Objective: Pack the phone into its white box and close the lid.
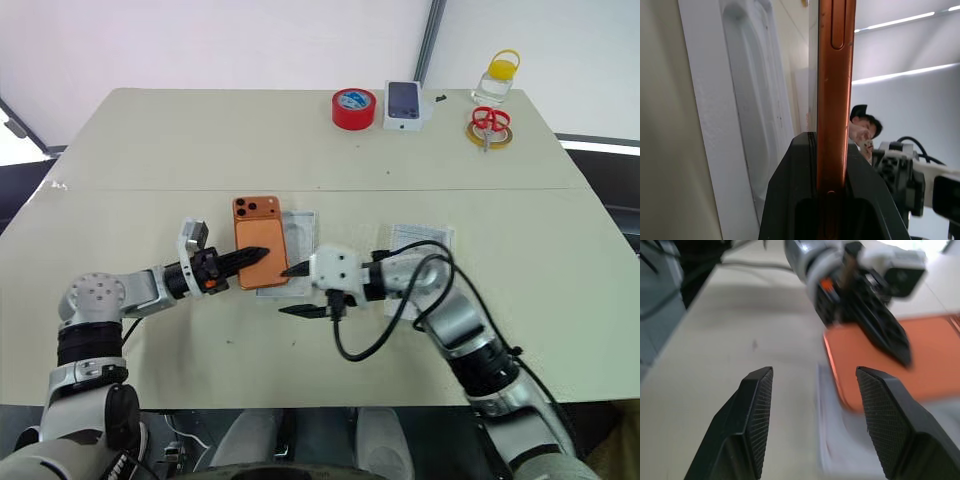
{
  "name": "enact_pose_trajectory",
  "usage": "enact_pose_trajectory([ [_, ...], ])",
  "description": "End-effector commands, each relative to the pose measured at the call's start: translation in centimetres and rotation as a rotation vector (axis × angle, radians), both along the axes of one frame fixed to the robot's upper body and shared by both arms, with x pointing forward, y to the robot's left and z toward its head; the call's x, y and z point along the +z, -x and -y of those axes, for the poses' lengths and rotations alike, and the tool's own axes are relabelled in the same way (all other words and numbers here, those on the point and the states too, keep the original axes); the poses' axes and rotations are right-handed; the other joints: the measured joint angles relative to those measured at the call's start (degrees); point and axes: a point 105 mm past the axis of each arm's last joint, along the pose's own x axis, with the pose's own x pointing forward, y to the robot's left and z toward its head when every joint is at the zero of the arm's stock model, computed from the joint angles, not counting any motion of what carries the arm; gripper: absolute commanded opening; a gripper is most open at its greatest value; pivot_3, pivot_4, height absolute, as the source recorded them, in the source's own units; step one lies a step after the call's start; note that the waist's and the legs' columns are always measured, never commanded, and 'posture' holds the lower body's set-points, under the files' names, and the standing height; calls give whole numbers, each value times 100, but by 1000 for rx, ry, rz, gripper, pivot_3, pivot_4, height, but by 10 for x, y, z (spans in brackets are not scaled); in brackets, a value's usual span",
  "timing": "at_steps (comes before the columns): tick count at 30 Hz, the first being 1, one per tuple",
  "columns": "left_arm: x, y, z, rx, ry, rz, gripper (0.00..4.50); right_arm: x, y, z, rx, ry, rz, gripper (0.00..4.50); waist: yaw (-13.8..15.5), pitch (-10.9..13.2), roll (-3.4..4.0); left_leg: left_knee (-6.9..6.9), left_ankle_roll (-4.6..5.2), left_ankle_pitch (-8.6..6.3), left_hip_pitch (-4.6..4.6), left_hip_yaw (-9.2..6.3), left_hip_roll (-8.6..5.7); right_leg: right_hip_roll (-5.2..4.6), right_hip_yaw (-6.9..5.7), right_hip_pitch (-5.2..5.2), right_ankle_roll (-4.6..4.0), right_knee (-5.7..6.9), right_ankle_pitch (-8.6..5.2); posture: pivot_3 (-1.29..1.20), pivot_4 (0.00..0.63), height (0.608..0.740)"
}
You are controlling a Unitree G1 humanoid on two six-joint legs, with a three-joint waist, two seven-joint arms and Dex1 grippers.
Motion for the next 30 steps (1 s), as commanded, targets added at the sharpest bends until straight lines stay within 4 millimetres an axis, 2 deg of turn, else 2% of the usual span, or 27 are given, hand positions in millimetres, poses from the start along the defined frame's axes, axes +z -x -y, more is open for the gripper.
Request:
enact_pose_trajectory([
  [1,5,-3,10,-18,-5,42,0,3,-10,20,-66,-3,24,2797,1,1,-1,0,0,0,0,0,1,1,-1,0,0,0,0,0,150,739],
  [4,-4,-4,13,-25,-35,18,0,-5,-16,28,-100,41,45,2797,-11,1,-1,0,1,1,2,3,2,3,-1,1,0,0,0,0,150,739],
  [9,-10,-4,20,-55,-69,10,0,-10,-14,18,-93,32,65,2797,3,1,-1,3,1,3,6,4,3,4,-1,4,0,5,0,0,150,739],
  [11,-9,-4,21,-67,-63,5,1010,-10,-14,16,-96,24,68,2855,5,1,-1,5,4,4,6,4,1,2,-1,6,0,5,0,0,150,739],
  [12,-9,-4,21,-70,-67,4,1339,-10,-14,16,-97,23,69,2855,8,1,-2,6,5,5,5,4,0,1,-1,6,0,5,0,0,150,739],
  [14,-10,-7,20,-65,-96,8,2272,-10,-14,16,-98,21,70,2855,16,1,-2,9,5,5,6,4,-3,-1,-1,9,0,5,0,0,150,739],
  [17,-18,-7,18,-77,-215,35,3729,-10,-14,15,-100,20,72,2855,0,-1,0,9,8,7,11,4,-3,-1,-1,15,0,5,0,0,150,739],
  [20,-21,-4,14,-105,-284,61,3729,-11,-14,13,-102,13,71,2855,-6,-5,8,8,8,7,19,3,1,2,-1,20,0,6,0,0,150,739],
  [25,1,-9,12,-103,-241,95,3729,-13,-14,8,-96,8,72,2855,-24,-7,11,7,8,7,18,3,9,12,0,18,0,6,-1,0,150,739],
  [30,17,-9,22,-132,-274,148,3729,-13,-16,5,-86,5,77,2855,-15,-6,9,8,8,8,14,3,7,10,0,16,0,6,0,0,150,739],
])
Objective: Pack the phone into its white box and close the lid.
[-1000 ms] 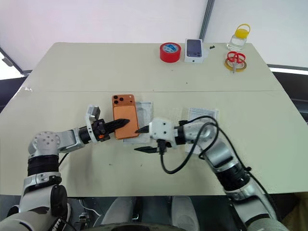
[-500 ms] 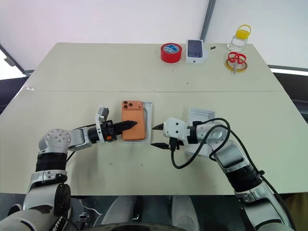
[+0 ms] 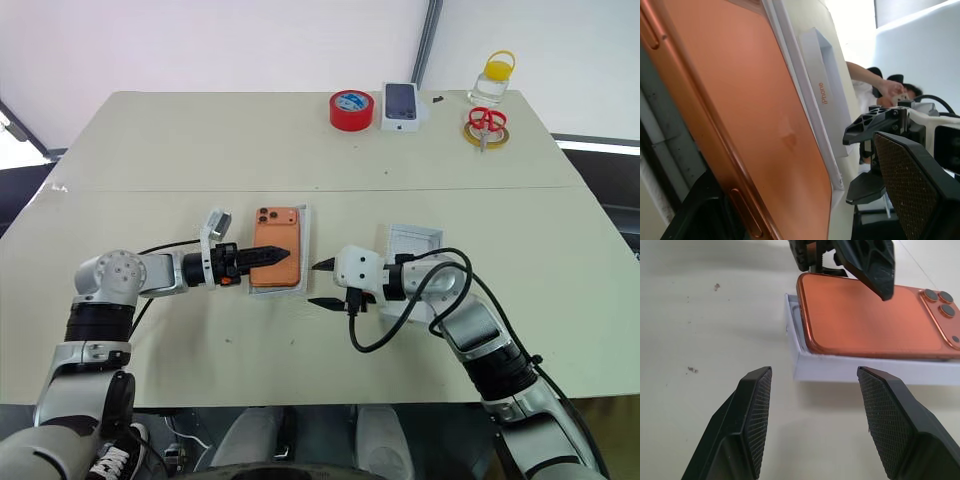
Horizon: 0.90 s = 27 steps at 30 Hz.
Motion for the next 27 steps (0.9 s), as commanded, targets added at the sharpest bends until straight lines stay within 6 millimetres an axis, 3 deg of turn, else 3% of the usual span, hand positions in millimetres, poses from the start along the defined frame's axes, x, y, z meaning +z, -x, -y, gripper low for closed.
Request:
enact_pose_trajectory([
  [1,14,-1,1,-3,-33,33,3729,8,-2,-5,20,-16,44,2855,0,1,-1,0,0,0,0,0,0,-1,0,0,0,0,0,0,150,739],
  [4,29,3,10,-48,-43,68,3729,8,-2,-9,28,-23,49,2855,-2,6,-6,0,0,0,-2,0,-1,0,0,-3,0,0,0,0,150,739],
  [8,28,9,10,-69,-167,93,3729,7,-3,-12,32,-29,52,2855,-1,9,-11,-1,-1,0,-6,0,-1,-1,0,-7,0,1,0,0,150,739],
  [23,59,15,-20,-8,-310,187,3729,4,-1,-14,28,-45,41,2855,2,16,-16,-1,-3,2,-6,-1,-4,-3,0,-8,0,2,0,0,150,739],
  [27,70,7,-28,62,-284,205,3729,4,-3,-15,26,-48,43,2855,3,16,-16,-1,-5,3,-6,-2,-4,-3,0,-8,0,2,0,0,150,739],
])
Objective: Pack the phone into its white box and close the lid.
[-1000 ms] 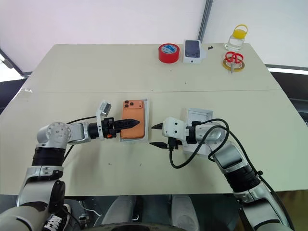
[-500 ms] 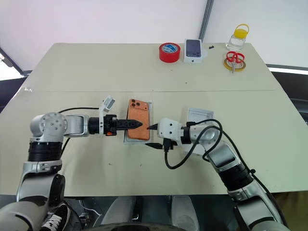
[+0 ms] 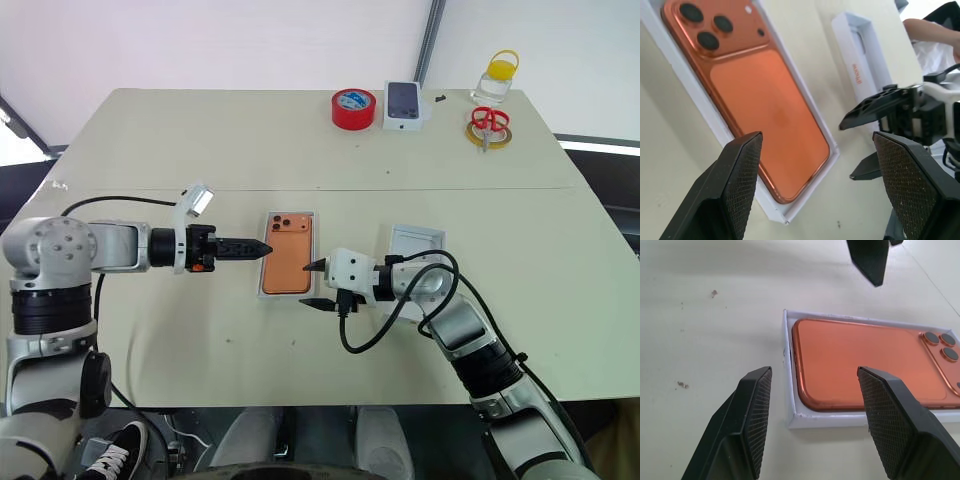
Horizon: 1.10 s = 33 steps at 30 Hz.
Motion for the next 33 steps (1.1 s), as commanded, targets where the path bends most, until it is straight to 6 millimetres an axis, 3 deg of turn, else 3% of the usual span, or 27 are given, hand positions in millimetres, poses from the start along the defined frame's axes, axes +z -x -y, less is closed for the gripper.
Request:
enact_pose_trajectory([
  [1,19,-11,-11,78,31,102,3729,10,-4,-2,-3,-35,34,2855,2,0,0,0,-1,1,0,0,0,0,0,0,0,1,0,0,150,739],
  [4,11,-21,-24,161,-17,173,2887,19,-15,3,-61,-77,37,1979,-9,0,1,0,-4,2,2,0,0,-1,0,0,0,1,0,0,150,739],
  [8,-14,-34,-46,241,-250,304,864,19,-34,12,-144,-38,117,0,-8,1,2,-5,-9,5,2,3,1,-1,8,-4,-2,1,0,0,150,739],
  [9,-16,-38,-50,247,-296,342,322,18,-37,14,-159,-24,125,0,1,1,2,-5,-9,5,1,2,2,0,8,-4,-2,1,0,0,150,739],
  [10,-19,-41,-51,245,-335,386,53,15,-40,15,-172,-9,131,0,16,2,1,-5,-10,5,1,1,2,-1,8,-5,-2,1,0,0,150,739],
  [14,-38,-51,-48,214,-433,474,53,8,-44,13,-175,28,141,0,84,1,1,-4,-9,5,-4,3,-4,-8,6,-4,-3,-2,1,0,150,739],
  [18,-63,-44,-31,120,-446,434,53,-8,-51,15,-184,142,189,0,68,1,1,-4,-3,2,-2,9,-5,-8,5,-4,-3,-3,1,0,150,739],
  [21,-76,-42,-16,83,-425,409,53,-11,-55,15,-201,134,182,0,80,-2,2,-3,-2,2,4,9,-3,-6,5,2,-3,1,1,0,150,739],
  [33,-83,-45,16,27,-374,401,53,1,-66,44,-292,128,186,0,152,-6,3,4,17,13,7,7,-11,-11,0,19,-1,1,1,0,150,739],
])
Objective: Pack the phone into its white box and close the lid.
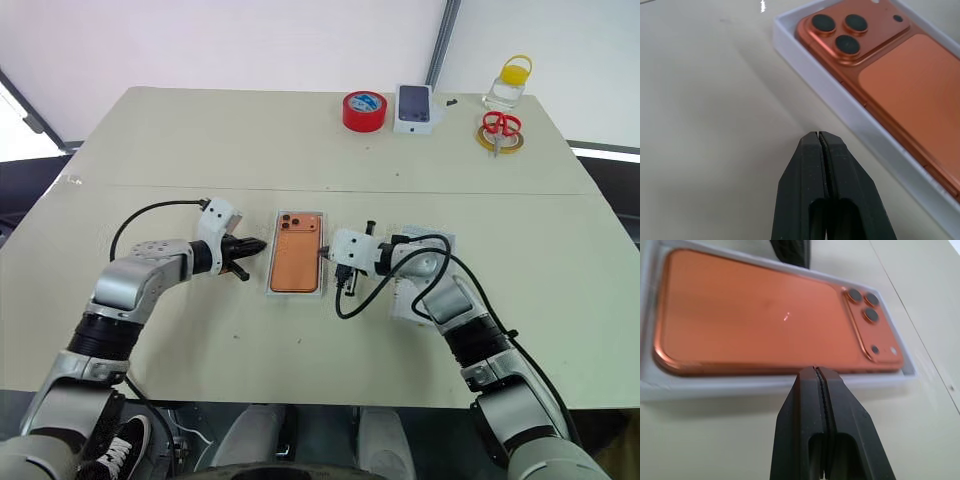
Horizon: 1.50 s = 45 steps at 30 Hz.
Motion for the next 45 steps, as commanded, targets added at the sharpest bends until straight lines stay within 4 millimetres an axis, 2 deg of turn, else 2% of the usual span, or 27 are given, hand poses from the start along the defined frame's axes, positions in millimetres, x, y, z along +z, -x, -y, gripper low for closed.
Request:
enact_pose_trajectory([
  [1,-11,4,8,-33,-6,-42,53,5,-3,11,-26,22,21,0,-11,0,0,0,0,0,0,0,0,0,0,-1,0,0,0,0,150,739],
  [7,-12,0,15,-41,8,-37,53,-10,11,-7,44,47,-4,0,-21,-1,2,-1,0,0,1,-1,4,4,-1,-2,0,1,0,0,150,739],
  [11,-8,9,34,-116,47,-61,53,-10,18,-14,72,32,-20,0,-11,-1,2,0,0,0,0,-2,2,3,-2,0,1,1,0,0,150,739],
  [13,0,22,53,-230,90,-69,53,-8,20,-12,81,48,-16,0,-18,-1,2,0,1,0,-1,0,1,3,-1,0,1,-1,0,0,150,739],
  [15,6,27,71,-309,118,-68,53,-8,24,-4,86,72,-24,0,-6,-1,2,0,4,-2,-3,0,1,2,-2,-1,1,-2,0,0,150,739],
  [20,19,17,108,-375,162,-40,53,-6,33,17,74,129,-37,0,82,1,-1,9,10,-5,-9,-4,-8,-4,-7,4,1,-6,0,0,150,739],
  [22,26,18,130,-420,204,-35,53,-8,37,31,46,165,-41,0,128,1,-2,13,11,-6,-9,-4,-9,-4,-8,6,2,-7,0,0,150,739],
  [26,26,28,158,-503,224,-40,53,-10,45,53,-4,185,-62,0,144,-2,-6,12,18,-9,-6,-5,-8,-5,-11,16,4,-14,-1,0,150,739],
  [30,24,40,177,-563,234,-54,53,-14,53,79,-54,231,-80,0,167,-5,-3,17,30,-17,3,-4,-9,-7,-12,34,5,-25,-3,0,150,739],
  [33,16,43,175,-568,210,-81,53,-11,51,87,-76,241,-69,0,165,-7,-1,64,52,-32,5,-25,-8,-9,-39,71,11,-28,-10,0,150,739],
  [40,-3,35,145,-507,119,-117,53,-3,42,80,-75,215,-44,0,102,-14,-2,89,63,-39,17,-23,-4,-12,-41,92,10,-34,-22,0,150,739],
  [45,-13,31,122,-426,108,-141,53,-1,38,68,-39,205,-39,0,-40,-40,21,76,65,-40,22,-26,9,2,-40,88,15,-29,-16,0,150,739],
])
